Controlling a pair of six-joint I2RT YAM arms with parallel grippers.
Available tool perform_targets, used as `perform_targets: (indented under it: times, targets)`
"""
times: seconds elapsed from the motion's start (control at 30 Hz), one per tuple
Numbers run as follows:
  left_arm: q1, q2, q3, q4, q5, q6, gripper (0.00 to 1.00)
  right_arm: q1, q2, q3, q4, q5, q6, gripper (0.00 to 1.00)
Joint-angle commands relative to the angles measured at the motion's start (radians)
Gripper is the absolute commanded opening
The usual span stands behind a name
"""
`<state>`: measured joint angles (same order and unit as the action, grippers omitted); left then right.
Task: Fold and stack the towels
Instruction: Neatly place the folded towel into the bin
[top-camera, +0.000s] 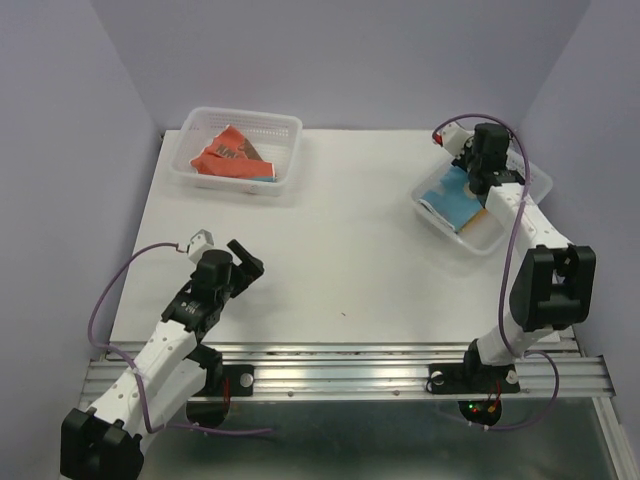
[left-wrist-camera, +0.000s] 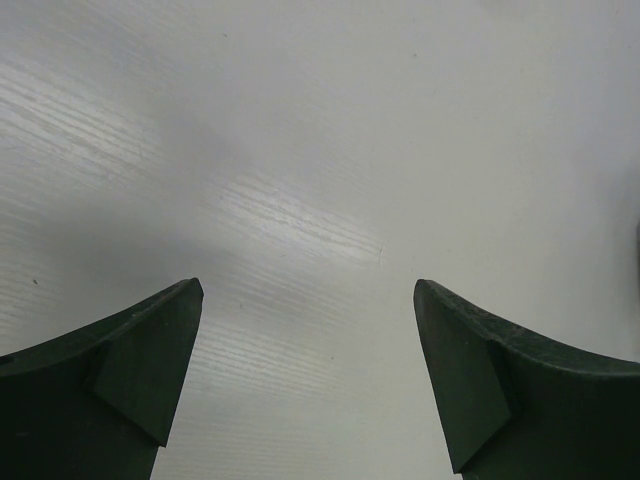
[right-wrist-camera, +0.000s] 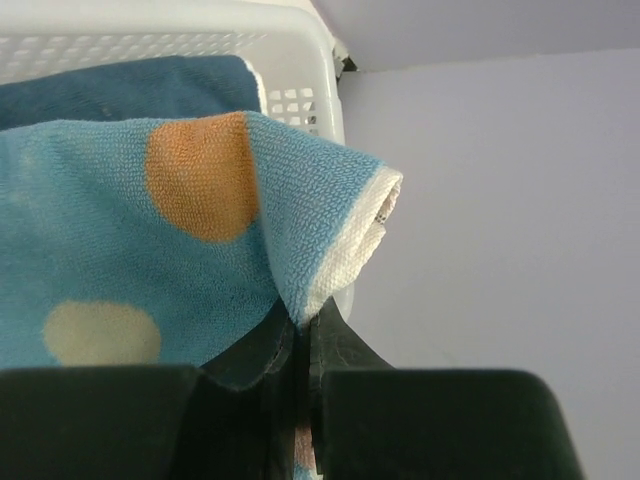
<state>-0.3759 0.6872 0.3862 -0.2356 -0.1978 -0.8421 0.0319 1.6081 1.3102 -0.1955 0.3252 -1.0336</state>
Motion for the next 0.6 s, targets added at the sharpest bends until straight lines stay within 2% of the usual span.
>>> perform_targets:
  times: [0.0,0.17,0.57]
  targets:
    - [-0.003,0.014,0.045,-0.01,-0.051,-0.012,0.99,-0.027,0.025,0.044,0.24,0.011,-0.013,0.01]
    - [-0.001,0.035,0.049,-0.013,-0.063,-0.015,0.99,-0.026,0.084,0.041,0.332,0.0,0.006,0.01]
    - [-0.003,0.046,0.052,-0.019,-0.068,-0.018,0.99,-0.027,0.145,0.031,0.37,-0.014,0.03,0.04]
